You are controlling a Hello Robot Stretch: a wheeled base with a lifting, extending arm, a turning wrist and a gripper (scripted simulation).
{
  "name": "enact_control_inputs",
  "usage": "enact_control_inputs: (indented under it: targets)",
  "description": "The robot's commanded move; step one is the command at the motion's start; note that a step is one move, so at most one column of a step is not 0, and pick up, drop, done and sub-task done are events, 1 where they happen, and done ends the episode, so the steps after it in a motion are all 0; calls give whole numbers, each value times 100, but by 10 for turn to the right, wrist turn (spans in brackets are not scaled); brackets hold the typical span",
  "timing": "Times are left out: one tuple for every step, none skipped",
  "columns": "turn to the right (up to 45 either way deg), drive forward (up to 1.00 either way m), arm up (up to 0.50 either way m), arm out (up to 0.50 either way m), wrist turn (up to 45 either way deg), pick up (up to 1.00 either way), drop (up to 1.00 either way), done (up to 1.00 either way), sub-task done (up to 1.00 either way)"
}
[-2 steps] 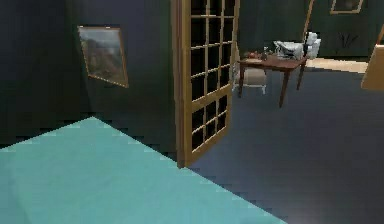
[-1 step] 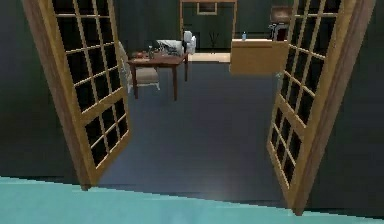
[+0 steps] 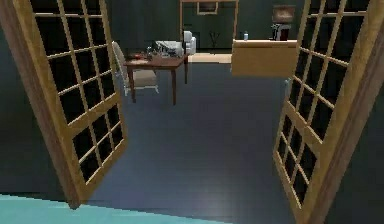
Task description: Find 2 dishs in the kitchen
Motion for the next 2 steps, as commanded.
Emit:
enact_control_inputs:
  targets:
    - [0, 100, 0, 0, 0, 0, 0, 0, 0]
    - [0, 100, 0, 0, 0, 0, 0, 0, 0]
